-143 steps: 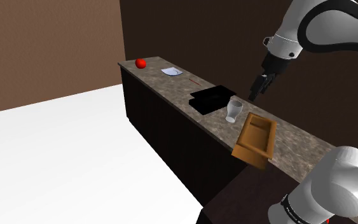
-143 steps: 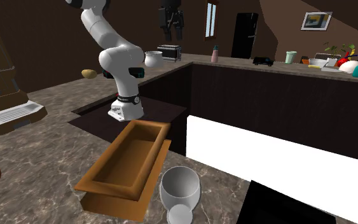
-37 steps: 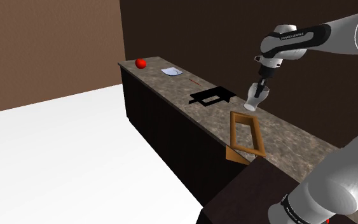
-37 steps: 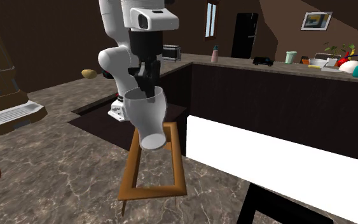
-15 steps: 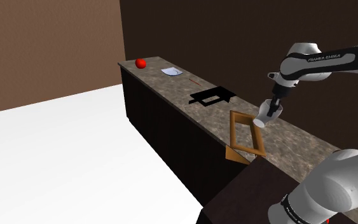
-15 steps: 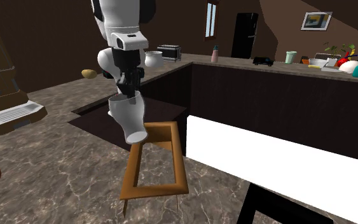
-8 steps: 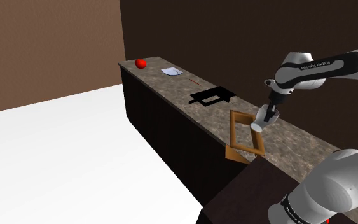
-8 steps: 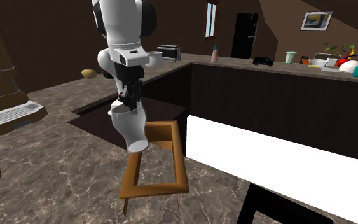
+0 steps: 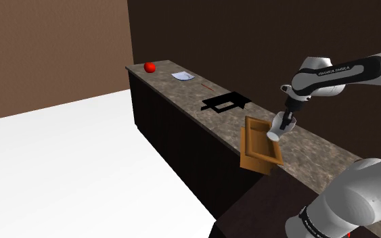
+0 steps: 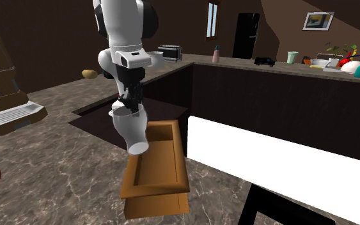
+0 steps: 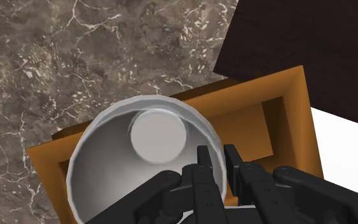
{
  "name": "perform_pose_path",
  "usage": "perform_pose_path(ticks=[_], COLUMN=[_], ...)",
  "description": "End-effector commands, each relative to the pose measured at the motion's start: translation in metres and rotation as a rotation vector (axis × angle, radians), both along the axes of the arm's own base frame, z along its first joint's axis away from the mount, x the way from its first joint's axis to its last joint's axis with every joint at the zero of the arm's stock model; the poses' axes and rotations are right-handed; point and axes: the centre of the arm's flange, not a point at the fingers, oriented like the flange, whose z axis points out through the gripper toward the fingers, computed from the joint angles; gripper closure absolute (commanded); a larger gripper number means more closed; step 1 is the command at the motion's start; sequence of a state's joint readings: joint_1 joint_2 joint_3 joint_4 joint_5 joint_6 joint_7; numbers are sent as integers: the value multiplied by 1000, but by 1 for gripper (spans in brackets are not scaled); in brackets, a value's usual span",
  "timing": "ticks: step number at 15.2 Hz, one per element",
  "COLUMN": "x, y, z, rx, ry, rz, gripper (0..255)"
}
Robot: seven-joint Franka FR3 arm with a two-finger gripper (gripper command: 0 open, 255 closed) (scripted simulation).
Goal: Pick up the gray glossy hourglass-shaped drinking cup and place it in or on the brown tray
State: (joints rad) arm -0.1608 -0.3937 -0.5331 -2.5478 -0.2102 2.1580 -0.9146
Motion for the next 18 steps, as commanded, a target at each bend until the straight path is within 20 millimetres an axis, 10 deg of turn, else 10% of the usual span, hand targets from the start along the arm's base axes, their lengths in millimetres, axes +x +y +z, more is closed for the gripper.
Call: perform_pose_path(ticks=[1,6,10,18], x=[-2,-3,-1,-1], y=[1,1,-2,-2], z=[-5,-6,44,44], rx=[6,6,6,6], ry=[13,13,13,13], rz=[-2,-2,-2,-2], gripper=[0,0,0,0])
